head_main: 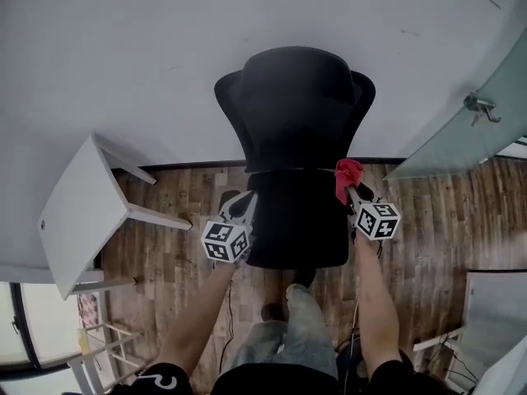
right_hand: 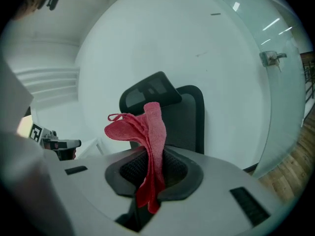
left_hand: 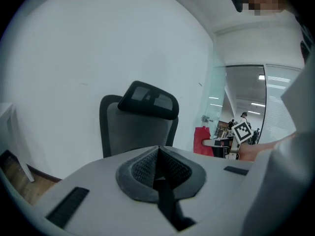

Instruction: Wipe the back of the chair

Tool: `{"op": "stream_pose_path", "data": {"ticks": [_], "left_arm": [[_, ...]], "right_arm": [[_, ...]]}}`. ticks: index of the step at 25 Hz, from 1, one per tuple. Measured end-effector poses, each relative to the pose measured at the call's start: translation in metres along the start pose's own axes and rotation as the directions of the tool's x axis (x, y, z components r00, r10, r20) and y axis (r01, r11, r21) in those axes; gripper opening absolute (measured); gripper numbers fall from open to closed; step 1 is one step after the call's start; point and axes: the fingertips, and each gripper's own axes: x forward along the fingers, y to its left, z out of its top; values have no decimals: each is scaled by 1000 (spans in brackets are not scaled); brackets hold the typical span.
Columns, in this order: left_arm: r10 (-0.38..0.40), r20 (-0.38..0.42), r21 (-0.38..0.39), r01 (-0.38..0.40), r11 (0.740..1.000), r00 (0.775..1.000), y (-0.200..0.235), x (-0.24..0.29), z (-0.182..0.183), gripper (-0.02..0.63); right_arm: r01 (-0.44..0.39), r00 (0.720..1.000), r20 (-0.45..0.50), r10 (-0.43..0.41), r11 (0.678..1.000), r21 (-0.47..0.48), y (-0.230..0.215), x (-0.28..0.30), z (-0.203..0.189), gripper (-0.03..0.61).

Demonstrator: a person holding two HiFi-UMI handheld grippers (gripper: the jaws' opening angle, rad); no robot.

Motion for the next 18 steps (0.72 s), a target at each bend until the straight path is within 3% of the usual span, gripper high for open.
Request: {"op": "stream_pose_path", "data": {"ticks": [4, 10, 18], "left_arm": [[-20, 29, 7, 19, 1000, 999, -11, -72, 19, 25], [21, 118, -22, -19, 1000, 993, -19, -166, 47, 25], [-10, 149, -2, 11, 1000, 989, -49, -236, 66, 25]], "right_arm": [[-3, 1000, 27, 3, 1000, -7, 65, -44, 9, 71], [-26, 999, 43, 29, 997, -68, 150, -100, 20, 70], [-5, 997, 69, 15, 989, -148, 224, -164, 30, 71]]}}
